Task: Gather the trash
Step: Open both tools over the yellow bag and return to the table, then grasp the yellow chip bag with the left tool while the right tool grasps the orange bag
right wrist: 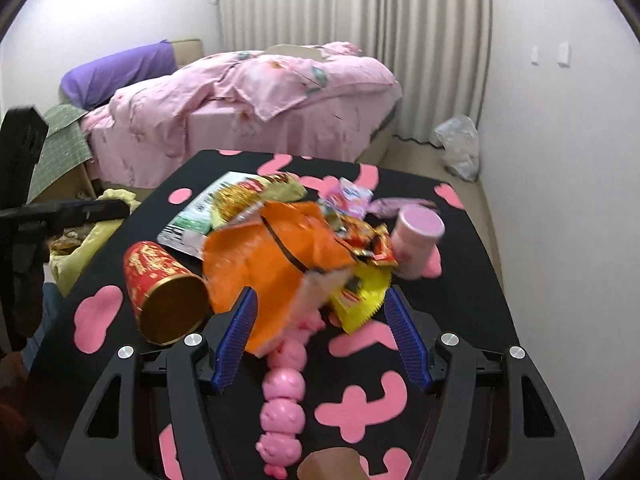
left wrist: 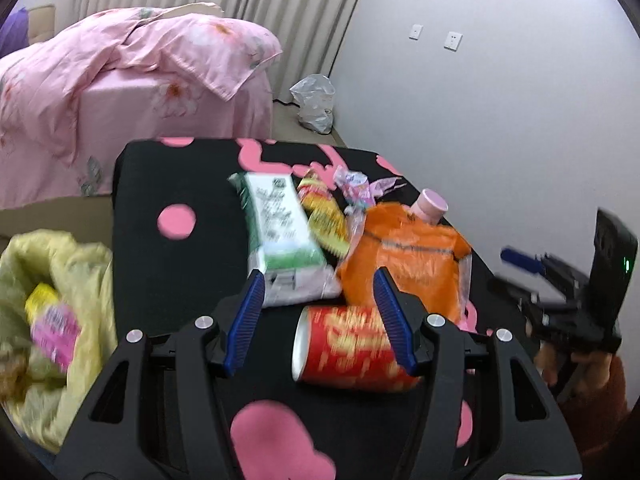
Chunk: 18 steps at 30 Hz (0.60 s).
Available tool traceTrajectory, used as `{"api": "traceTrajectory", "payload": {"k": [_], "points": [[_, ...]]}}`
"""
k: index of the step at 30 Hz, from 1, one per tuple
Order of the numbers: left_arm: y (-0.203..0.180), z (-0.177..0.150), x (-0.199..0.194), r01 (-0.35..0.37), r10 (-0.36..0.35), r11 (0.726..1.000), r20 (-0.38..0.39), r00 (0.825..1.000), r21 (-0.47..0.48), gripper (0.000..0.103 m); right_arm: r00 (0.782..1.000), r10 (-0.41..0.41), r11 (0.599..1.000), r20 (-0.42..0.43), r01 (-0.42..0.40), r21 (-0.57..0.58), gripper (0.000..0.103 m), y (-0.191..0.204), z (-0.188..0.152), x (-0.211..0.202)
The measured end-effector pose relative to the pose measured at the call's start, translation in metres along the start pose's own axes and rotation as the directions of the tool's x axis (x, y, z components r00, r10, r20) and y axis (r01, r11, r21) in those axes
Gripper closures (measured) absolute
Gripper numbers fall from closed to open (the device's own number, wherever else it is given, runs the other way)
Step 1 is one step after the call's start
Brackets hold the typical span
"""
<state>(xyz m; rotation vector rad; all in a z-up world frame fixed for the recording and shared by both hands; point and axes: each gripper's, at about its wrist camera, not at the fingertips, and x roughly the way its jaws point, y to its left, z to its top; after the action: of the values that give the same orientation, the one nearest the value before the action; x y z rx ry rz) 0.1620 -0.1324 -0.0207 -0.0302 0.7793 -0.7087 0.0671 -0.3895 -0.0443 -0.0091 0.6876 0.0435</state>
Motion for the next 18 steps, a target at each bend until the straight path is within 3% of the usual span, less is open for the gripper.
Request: {"api": "traceTrajectory", "payload": {"k": [4, 7, 10, 12, 15, 18], "points": [[-0.02, 0.042, 0.036, 0.012, -0.006, 0.987, -0.042, 0.999, 0.16, 0.049, 0.999, -0.039, 0.998, 0.012, 0.039, 0.044, 0.04, -0.013, -0.006, 0.003], [-0.027, 0.067, 0.068, 0.027, -0.005, 0.973, -0.095, 0.995, 0.23, 0.049, 0.999, -0.036, 0.997, 0.011, 0.035, 0.076, 0.04, -0.02, -0.011, 0.006], [-0.031, 0.092, 0.109, -0.006, 0.051, 0.959, -0.154, 0.987, 0.282, 0.049, 0.998, -0.067, 0.995, 0.006, 0.066, 0.071, 0.041, -0.024, -0.014, 0.009], [-0.027, 0.104, 0.142, -0.025, 0.088, 0.961, -0.221, 0.971, 0.275, 0.05, 0.996, -0.086, 0.994, -0.001, 0.085, 0.072, 0.041, -0.027, -0.016, 0.013], [-0.02, 0.107, 0.177, -0.067, 0.145, 0.96, -0.28, 0.949, 0.27, 0.059, 0.997, -0.083, 0.992, -0.009, 0.084, 0.092, 0.041, -0.036, -0.018, 0.019], [-0.013, 0.103, 0.193, -0.058, 0.137, 0.969, -0.324, 0.936, 0.242, 0.078, 0.998, -0.068, 0.992, -0.008, 0.069, 0.106, 0.041, -0.044, -0.019, 0.025]]}}
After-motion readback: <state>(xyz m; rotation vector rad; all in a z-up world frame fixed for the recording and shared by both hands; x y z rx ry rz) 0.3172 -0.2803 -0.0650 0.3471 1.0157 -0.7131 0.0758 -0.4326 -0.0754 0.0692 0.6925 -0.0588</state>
